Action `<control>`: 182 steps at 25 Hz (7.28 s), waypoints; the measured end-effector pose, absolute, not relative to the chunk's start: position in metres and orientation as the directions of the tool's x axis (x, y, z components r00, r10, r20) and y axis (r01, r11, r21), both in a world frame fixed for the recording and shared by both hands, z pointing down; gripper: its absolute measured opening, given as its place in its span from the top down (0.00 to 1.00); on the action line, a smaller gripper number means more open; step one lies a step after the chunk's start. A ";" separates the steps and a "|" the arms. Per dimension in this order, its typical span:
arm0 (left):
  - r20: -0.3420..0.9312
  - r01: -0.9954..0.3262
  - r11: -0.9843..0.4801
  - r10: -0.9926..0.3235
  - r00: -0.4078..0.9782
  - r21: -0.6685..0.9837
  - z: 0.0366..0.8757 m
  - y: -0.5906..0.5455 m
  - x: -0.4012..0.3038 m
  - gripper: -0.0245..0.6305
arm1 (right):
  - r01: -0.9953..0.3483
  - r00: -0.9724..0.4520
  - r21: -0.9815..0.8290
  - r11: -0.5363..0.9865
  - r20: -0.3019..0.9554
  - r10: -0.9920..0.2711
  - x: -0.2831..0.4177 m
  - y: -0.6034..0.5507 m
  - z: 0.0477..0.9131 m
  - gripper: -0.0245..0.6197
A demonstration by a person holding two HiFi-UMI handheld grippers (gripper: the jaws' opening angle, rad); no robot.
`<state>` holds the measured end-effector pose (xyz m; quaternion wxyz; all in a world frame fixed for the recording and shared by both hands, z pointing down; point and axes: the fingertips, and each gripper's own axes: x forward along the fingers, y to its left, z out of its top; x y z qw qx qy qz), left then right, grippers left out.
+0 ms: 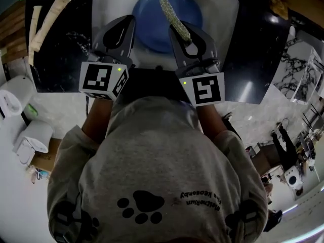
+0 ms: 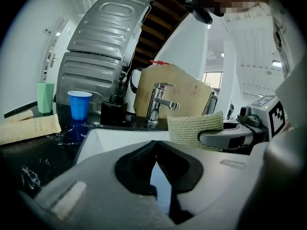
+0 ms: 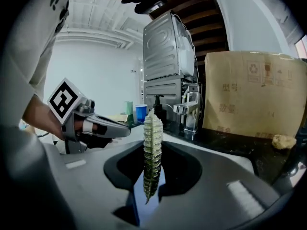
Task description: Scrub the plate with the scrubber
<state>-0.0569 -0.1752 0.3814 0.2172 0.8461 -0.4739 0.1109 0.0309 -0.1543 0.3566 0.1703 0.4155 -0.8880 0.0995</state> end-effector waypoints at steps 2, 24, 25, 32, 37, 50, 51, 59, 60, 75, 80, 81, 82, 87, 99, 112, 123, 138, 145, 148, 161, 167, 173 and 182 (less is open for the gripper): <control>0.410 -0.841 -0.470 -0.734 0.541 0.269 0.391 -0.177 -0.054 0.96 | -0.769 -0.594 -0.028 0.639 0.401 -0.697 0.028 -0.157 0.365 0.85; 0.552 -0.852 -0.423 -0.650 0.523 0.308 0.447 -0.192 -0.062 0.96 | -0.549 -0.475 0.201 0.811 0.724 -0.500 -0.001 -0.166 0.489 0.85; 0.557 -0.852 -0.421 -0.646 0.522 0.310 0.449 -0.193 -0.062 0.96 | -0.539 -0.468 0.208 0.816 0.732 -0.495 -0.001 -0.167 0.492 0.85; 0.574 -0.852 -0.410 -0.631 0.522 0.325 0.455 -0.196 -0.062 0.96 | -0.475 -0.431 0.266 0.839 0.761 -0.485 -0.002 -0.177 0.504 0.85; 0.570 -0.853 -0.403 -0.635 0.521 0.331 0.456 -0.201 -0.063 0.96 | -0.420 -0.405 0.309 0.853 0.778 -0.481 -0.002 -0.180 0.513 0.85; 0.574 -0.857 -0.393 -0.636 0.515 0.334 0.457 -0.203 -0.063 0.96 | -0.220 -0.332 0.340 0.914 0.855 -0.397 -0.012 -0.171 0.541 0.85; 0.574 -0.857 -0.392 -0.637 0.515 0.334 0.457 -0.203 -0.063 0.96 | -0.213 -0.332 0.331 0.919 0.860 -0.387 -0.013 -0.169 0.541 0.85; 0.569 -0.858 -0.390 -0.641 0.514 0.335 0.454 -0.200 -0.062 0.96 | -0.126 -0.313 0.246 0.961 0.910 -0.274 -0.018 -0.149 0.546 0.85; 0.568 -0.857 -0.391 -0.642 0.515 0.334 0.453 -0.199 -0.062 0.96 | -0.110 -0.309 0.234 0.966 0.916 -0.256 -0.019 -0.146 0.547 0.85; 0.558 -0.866 -0.385 -0.663 0.500 0.319 0.441 -0.191 -0.067 0.96 | -0.027 -0.319 0.006 1.000 0.948 -0.014 -0.029 -0.093 0.536 0.85; 0.551 -0.863 -0.392 -0.664 0.506 0.319 0.438 -0.190 -0.063 0.96 | -0.020 -0.324 -0.053 0.998 0.945 0.043 -0.029 -0.082 0.534 0.85; 0.549 -0.862 -0.394 -0.665 0.507 0.319 0.437 -0.190 -0.063 0.96 | -0.020 -0.325 -0.068 0.997 0.944 0.058 -0.029 -0.080 0.533 0.85; 0.547 -0.861 -0.395 -0.666 0.508 0.319 0.436 -0.190 -0.063 0.96 | -0.021 -0.326 -0.087 0.996 0.942 0.075 -0.029 -0.077 0.532 0.85; 0.538 -0.858 -0.404 -0.668 0.514 0.318 0.431 -0.187 -0.060 0.96 | -0.021 -0.323 -0.146 0.989 0.937 0.132 -0.026 -0.067 0.527 0.85; 0.518 -0.854 -0.406 -0.679 0.520 0.326 0.423 -0.183 -0.060 0.96 | -0.055 -0.350 -0.276 0.960 0.906 0.240 -0.017 -0.048 0.499 0.85; 0.502 -0.851 -0.409 -0.688 0.525 0.329 0.416 -0.187 -0.061 0.96 | -0.162 -0.364 -0.094 0.982 0.931 0.029 0.005 -0.102 0.470 0.85; 0.510 -0.844 -0.416 -0.673 0.536 0.338 0.424 -0.194 -0.058 0.96 | -0.205 -0.189 0.293 0.934 0.925 -0.331 0.032 -0.184 0.502 0.85; 0.522 -0.839 -0.414 -0.657 0.543 0.353 0.433 -0.201 -0.060 0.96 | -0.102 -0.061 0.336 0.936 0.937 -0.343 0.040 -0.204 0.549 0.85; 0.521 -0.835 -0.422 -0.652 0.551 0.354 0.434 -0.199 -0.057 0.96 | -0.124 -0.069 0.246 0.961 0.964 -0.256 0.037 -0.188 0.564 0.85; 0.520 -0.831 -0.428 -0.648 0.557 0.357 0.434 -0.197 -0.055 0.96 | -0.121 -0.061 0.221 0.968 0.971 -0.229 0.038 -0.180 0.567 0.85; 0.513 -0.817 -0.452 -0.636 0.576 0.357 0.429 -0.184 -0.047 0.96 | -0.152 -0.073 0.085 0.985 0.993 -0.097 0.038 -0.139 0.559 0.85; 0.507 -0.812 -0.470 -0.635 0.584 0.347 0.424 -0.176 -0.044 0.96 | -0.167 -0.096 0.004 0.986 0.995 -0.020 0.035 -0.111 0.550 0.85; 0.499 -0.804 -0.483 -0.631 0.594 0.346 0.420 -0.171 -0.039 0.96 | -0.165 -0.107 -0.072 0.984 0.993 0.055 0.034 -0.086 0.541 0.85; 0.486 -0.793 -0.501 -0.627 0.609 0.347 0.414 -0.167 -0.033 0.96 | -0.150 -0.119 -0.181 0.972 0.979 0.164 0.032 -0.058 0.525 0.85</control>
